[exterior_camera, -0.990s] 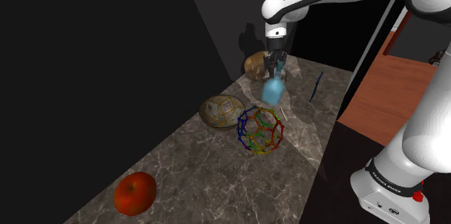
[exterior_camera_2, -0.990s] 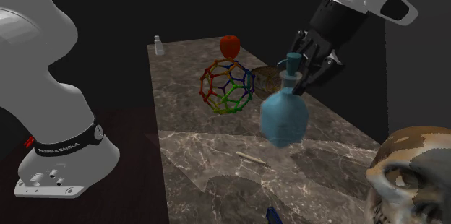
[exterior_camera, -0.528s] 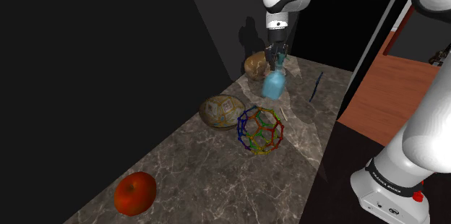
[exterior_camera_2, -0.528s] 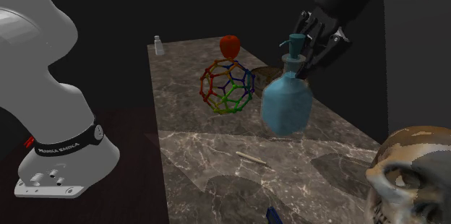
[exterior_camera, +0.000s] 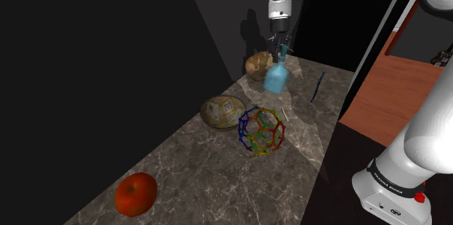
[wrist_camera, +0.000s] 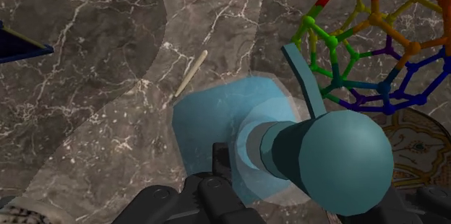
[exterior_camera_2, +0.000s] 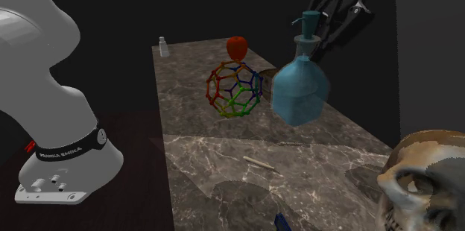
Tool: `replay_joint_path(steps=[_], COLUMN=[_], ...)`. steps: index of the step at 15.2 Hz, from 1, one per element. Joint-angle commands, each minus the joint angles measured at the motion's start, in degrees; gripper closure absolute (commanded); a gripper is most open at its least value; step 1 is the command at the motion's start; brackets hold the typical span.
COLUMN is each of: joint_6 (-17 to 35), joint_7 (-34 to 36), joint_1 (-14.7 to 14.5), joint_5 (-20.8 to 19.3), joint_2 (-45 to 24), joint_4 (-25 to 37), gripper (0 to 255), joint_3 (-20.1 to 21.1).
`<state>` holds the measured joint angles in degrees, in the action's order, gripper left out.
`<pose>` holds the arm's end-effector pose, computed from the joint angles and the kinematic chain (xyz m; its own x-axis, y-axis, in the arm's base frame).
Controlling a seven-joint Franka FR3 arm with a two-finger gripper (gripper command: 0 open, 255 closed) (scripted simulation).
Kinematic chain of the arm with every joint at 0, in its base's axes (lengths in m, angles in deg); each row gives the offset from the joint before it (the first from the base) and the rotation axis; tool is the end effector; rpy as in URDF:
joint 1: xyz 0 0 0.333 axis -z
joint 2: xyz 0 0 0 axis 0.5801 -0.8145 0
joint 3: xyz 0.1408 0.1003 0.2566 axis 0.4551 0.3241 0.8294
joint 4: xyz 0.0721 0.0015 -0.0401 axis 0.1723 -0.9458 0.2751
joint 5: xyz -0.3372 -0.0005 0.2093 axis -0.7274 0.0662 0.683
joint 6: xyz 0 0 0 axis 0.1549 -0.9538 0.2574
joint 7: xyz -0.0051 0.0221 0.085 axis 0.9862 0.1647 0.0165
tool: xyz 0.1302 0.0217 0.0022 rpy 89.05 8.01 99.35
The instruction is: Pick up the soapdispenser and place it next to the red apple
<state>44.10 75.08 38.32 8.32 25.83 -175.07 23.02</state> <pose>0.5585 -0.0736 0.4339 0.9562 -0.0207 -0.2921 -0.0639 -0.9882 -0.1394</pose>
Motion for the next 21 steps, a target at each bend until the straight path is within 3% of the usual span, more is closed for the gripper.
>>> replay_joint_path(steps=[1,21], joint_6=[-1.77,-17.64], joint_7=[0.05,1.42], joint_1=[0.1,0.52], joint_5=[-0.05,0.28], joint_2=[0.12,-1.26], joint_4=[1.65,18.93], gripper=[255,255], joint_3=[-0.08,-0.24])
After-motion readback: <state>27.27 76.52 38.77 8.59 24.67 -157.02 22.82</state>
